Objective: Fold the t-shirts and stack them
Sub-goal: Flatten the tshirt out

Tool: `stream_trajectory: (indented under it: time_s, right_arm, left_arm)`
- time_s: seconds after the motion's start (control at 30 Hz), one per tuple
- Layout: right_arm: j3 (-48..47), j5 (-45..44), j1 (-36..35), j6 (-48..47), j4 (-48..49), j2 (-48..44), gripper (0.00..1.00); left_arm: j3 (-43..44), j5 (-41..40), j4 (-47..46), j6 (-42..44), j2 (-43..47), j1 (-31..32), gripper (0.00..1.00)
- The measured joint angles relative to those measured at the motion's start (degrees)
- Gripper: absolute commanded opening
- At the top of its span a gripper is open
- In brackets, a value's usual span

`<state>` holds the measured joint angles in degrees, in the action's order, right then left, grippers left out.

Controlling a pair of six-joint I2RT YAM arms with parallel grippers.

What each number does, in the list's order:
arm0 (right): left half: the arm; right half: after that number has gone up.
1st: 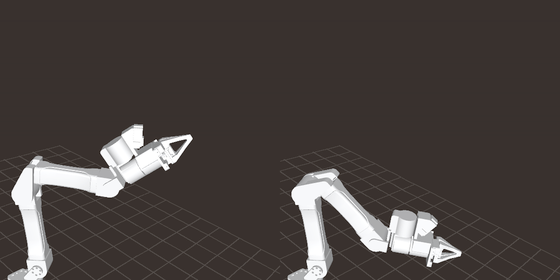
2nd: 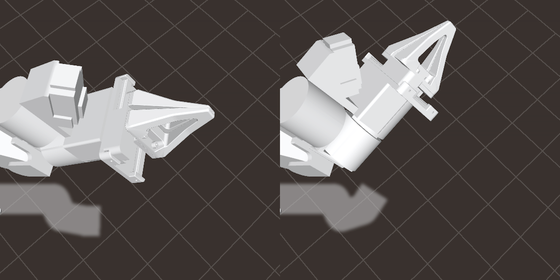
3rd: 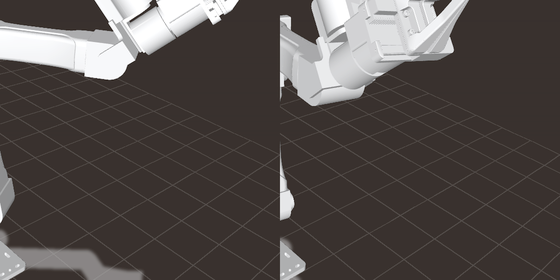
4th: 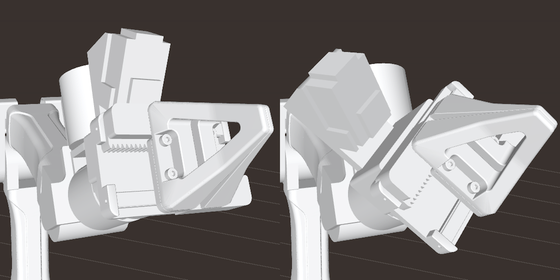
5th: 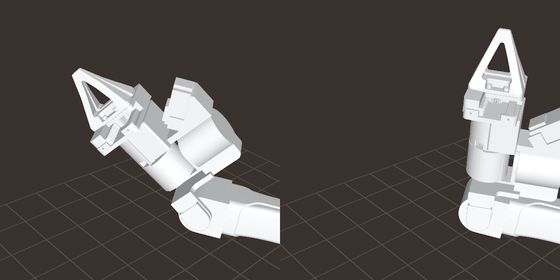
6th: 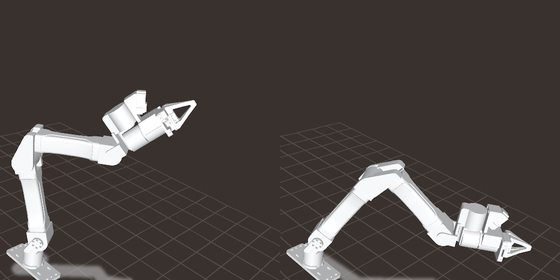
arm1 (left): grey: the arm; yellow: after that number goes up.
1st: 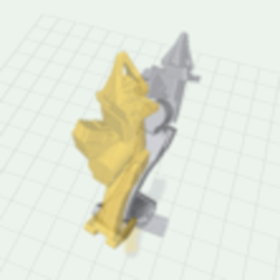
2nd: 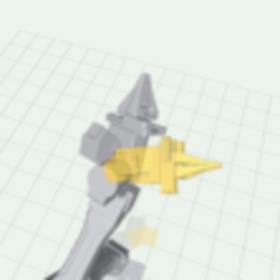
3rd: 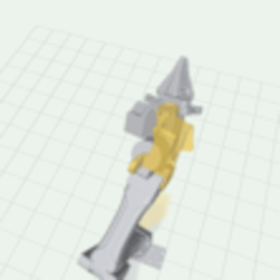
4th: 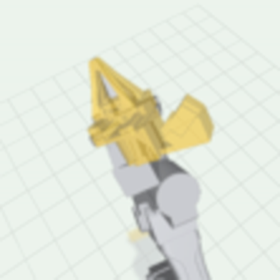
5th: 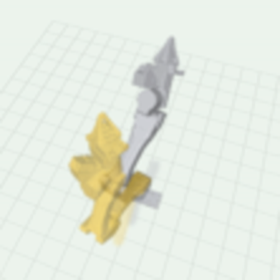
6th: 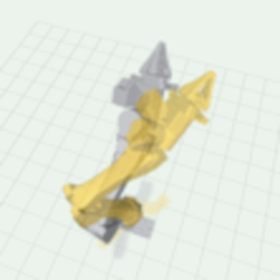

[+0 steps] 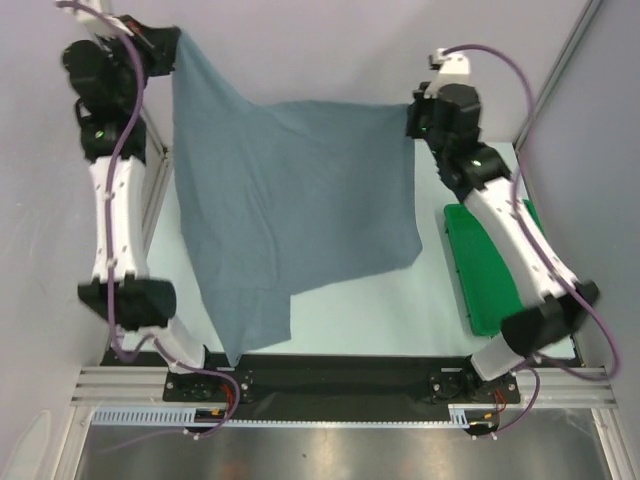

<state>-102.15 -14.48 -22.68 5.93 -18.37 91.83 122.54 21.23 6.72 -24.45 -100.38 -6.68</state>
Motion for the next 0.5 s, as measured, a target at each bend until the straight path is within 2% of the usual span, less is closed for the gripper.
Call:
stream_trajectory:
  time_s: [0.17,0.3,0.5]
  right_arm:
    - [1.3,-3.0,-6.2,0.2,-3.6,-16.6,0.0]
    - [1.3,-4.6,-11.2,1.6,-8.4,-26.6,0.0]
    - [-1.7,-4.8,-12.0,5.1,-16.0,-32.9,0.0]
  left_arm:
    - [-2.4,-0.9,2.1,2.3,18.8,0.3,0.0]
    - [0.0,-3.1,5.8,4.2,28.6,0.2,0.0]
    - [2.8,-7.6,8.5,5.9,38.6,0.2,0.0]
